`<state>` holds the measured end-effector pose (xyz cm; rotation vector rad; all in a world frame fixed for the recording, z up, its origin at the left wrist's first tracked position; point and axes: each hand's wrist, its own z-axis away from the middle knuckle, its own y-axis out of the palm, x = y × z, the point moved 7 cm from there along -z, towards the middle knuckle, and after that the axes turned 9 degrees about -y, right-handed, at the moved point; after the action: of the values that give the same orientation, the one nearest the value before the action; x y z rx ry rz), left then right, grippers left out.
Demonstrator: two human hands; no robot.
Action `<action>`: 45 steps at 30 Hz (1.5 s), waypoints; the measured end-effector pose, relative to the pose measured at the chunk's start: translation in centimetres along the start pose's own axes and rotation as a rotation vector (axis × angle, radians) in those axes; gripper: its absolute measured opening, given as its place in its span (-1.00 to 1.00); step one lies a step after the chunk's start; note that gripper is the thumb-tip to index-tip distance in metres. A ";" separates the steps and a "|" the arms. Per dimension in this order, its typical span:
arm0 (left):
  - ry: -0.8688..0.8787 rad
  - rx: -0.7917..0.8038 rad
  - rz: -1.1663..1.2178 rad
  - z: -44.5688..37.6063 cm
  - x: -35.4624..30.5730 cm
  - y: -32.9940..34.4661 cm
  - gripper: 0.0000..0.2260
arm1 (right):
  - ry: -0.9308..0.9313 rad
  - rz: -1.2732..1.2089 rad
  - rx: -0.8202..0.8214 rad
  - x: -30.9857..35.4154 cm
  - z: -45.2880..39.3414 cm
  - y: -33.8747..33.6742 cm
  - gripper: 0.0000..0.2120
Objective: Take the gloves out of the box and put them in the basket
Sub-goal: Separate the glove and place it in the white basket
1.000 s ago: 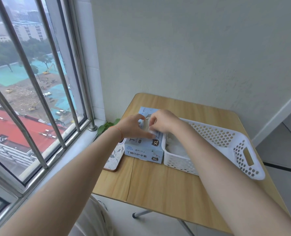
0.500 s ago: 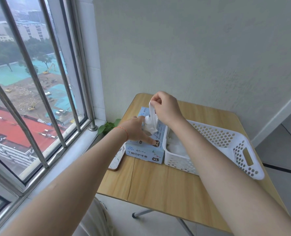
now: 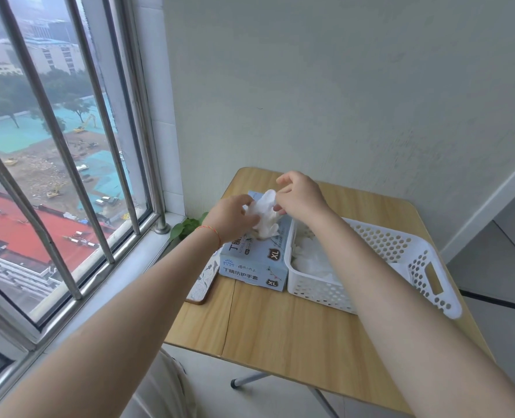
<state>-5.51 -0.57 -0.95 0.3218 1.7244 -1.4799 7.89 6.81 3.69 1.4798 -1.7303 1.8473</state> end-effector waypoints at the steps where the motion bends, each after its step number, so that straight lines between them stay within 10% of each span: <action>1: 0.000 -0.037 -0.004 -0.1 0.0 -0.2 -0.94 | -0.004 0.019 0.010 0.0 0.2 0.1 -0.67; 11: 0.068 -0.254 0.095 -0.4 -1.2 -1.4 -0.76 | -0.093 0.252 0.120 -0.5 1.0 2.1 -0.77; 27: -0.058 -0.030 0.083 -0.1 -0.1 0.5 -0.55 | -0.113 0.021 -0.053 0.7 0.0 -0.9 -0.90; 34: 0.071 -0.350 0.181 1.9 -1.3 -2.4 -0.80 | -0.029 0.050 -0.040 -0.5 0.2 -0.4 -0.84; 45: -0.023 -0.034 -0.279 1.6 -1.0 1.4 -0.88 | -0.128 -0.066 -0.267 0.5 0.7 -3.4 -0.86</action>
<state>-3.26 -1.34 -1.15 0.0460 1.8294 -1.6415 10.45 7.01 6.04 1.5532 -1.8749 1.4502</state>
